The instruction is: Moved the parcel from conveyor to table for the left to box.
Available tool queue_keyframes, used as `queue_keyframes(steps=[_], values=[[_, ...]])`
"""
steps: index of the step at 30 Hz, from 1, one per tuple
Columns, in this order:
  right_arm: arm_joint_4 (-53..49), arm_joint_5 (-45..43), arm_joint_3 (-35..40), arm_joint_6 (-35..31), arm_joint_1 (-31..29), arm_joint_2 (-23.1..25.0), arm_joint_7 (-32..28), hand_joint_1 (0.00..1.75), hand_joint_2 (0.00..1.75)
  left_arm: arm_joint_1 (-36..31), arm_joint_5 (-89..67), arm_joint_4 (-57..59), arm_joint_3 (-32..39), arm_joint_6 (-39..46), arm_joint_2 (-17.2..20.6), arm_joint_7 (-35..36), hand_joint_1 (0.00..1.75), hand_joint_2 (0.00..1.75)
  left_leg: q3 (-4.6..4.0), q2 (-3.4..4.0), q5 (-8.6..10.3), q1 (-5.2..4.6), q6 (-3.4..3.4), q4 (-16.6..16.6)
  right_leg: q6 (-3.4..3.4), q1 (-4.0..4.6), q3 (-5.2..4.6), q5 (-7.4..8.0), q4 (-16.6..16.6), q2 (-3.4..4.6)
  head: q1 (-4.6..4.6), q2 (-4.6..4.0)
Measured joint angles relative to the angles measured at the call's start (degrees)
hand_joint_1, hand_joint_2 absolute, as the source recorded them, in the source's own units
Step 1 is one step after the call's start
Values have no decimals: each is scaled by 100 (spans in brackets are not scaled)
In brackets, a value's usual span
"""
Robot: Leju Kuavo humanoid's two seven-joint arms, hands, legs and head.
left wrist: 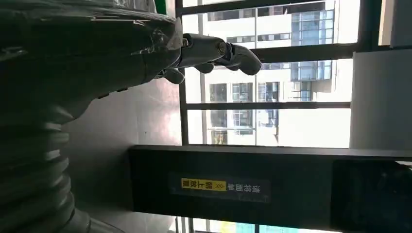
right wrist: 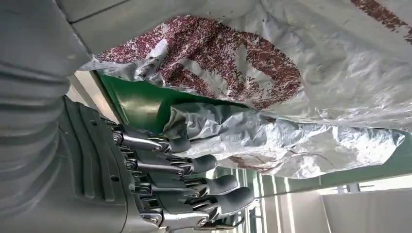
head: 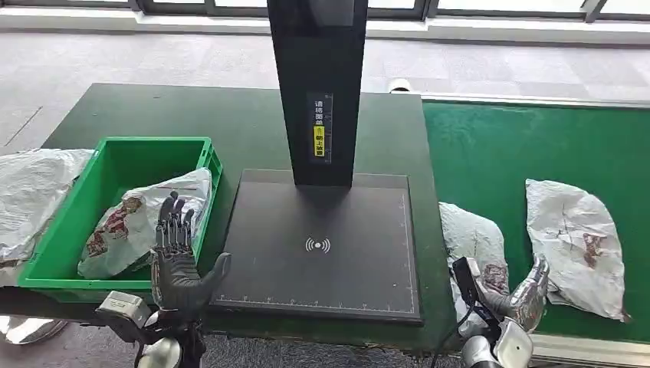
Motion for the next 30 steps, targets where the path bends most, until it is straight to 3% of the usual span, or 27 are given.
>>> queue_keyframes(steps=[30], values=[[37,0,0,2,-3,-9,0,0,175,0,0,4,0,2,0,0,0,175,0,0,0,0,0,0,0,0,0,0,0,0,0,0]])
